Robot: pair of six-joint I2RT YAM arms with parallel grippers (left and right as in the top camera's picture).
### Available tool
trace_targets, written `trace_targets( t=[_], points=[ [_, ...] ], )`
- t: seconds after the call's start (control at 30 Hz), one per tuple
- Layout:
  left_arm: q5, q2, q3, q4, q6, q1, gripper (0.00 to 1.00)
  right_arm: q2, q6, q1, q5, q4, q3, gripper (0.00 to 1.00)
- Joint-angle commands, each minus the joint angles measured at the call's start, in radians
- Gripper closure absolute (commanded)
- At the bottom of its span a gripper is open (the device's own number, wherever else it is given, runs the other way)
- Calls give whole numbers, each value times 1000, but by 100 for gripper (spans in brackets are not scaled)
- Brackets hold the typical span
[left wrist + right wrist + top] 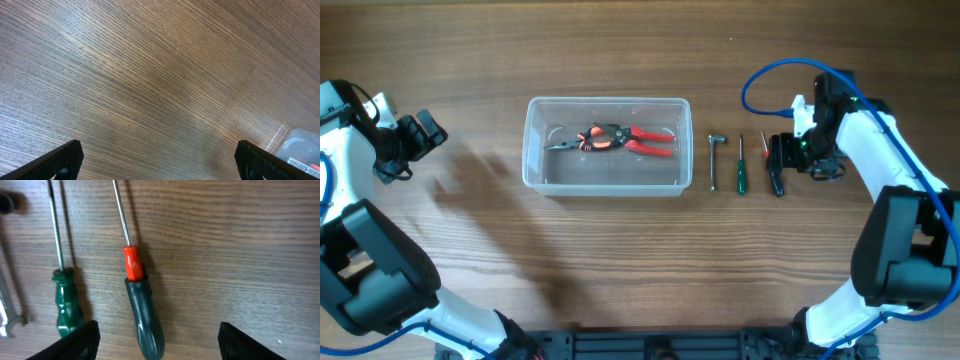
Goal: Pack container
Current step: 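Grasp the red-black screwdriver with the right gripper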
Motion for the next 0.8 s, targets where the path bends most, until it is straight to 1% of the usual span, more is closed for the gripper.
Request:
trace_targets(
  t=[0.0,0.23,0.37,0.5,0.67,0.7,0.77],
  points=[
    [1,2,18,3,-2,4,0,32,-21,10,-18,19,-21,25],
    [1,2,18,3,-2,4,0,35,-29,18,-18,35,-24,25],
    [1,2,18,3,-2,4,0,35,-42,19,-16,35,-24,31],
    [1,2,18,3,-2,4,0,40,-43,55,25,40,-24,31],
    [1,2,18,3,-2,4,0,116,-21,93,53,47,-24,31],
    [1,2,18,3,-2,4,0,136,11,92,66,51,-24,33],
    [1,2,18,3,-2,4,0,166,35,91,69,48,-24,40]
  ],
)
